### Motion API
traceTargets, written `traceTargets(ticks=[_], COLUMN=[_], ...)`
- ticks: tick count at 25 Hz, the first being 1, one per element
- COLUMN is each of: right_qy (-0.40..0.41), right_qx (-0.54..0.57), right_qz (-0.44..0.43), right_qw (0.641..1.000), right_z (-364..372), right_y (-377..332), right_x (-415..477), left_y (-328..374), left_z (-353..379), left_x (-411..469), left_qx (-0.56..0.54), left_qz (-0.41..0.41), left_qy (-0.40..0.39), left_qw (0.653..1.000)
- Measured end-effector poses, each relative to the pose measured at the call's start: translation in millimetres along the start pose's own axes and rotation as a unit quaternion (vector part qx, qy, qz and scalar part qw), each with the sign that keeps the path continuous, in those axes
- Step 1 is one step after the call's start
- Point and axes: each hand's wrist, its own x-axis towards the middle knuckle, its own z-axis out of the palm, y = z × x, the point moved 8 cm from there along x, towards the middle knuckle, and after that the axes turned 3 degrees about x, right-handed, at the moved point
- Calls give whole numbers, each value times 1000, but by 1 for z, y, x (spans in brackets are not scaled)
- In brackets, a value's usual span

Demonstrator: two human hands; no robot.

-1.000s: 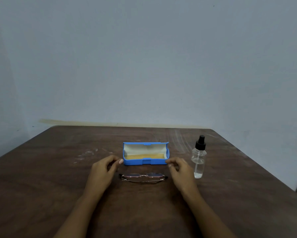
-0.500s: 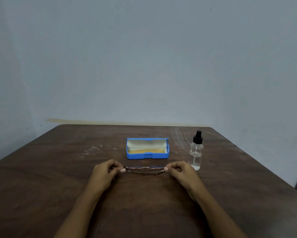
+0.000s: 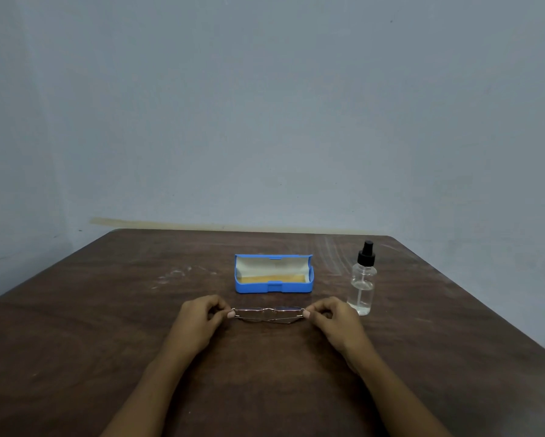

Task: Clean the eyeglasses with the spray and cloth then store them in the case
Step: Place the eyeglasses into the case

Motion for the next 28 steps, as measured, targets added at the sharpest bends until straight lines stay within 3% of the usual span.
traceTargets(ticks=[5,12,20,28], right_qy=[35,65,18,11], right_qx=[122,347,350,381], right_qz=[1,32,81,81], right_qw=[992,935,933,921], right_z=[-3,4,37,59], right_y=[4,6,-6,-17], right_x=[4,3,-7,-3], left_y=[6,11,13,14], left_z=[2,0,-5,6], left_x=[-3,-4,-6,-5], left_qx=[-92,-230,-307,-327], left_qz=[-4,-19,-25,-36], left_qy=[-8,25,67,40], left_qw=[996,973,949,944])
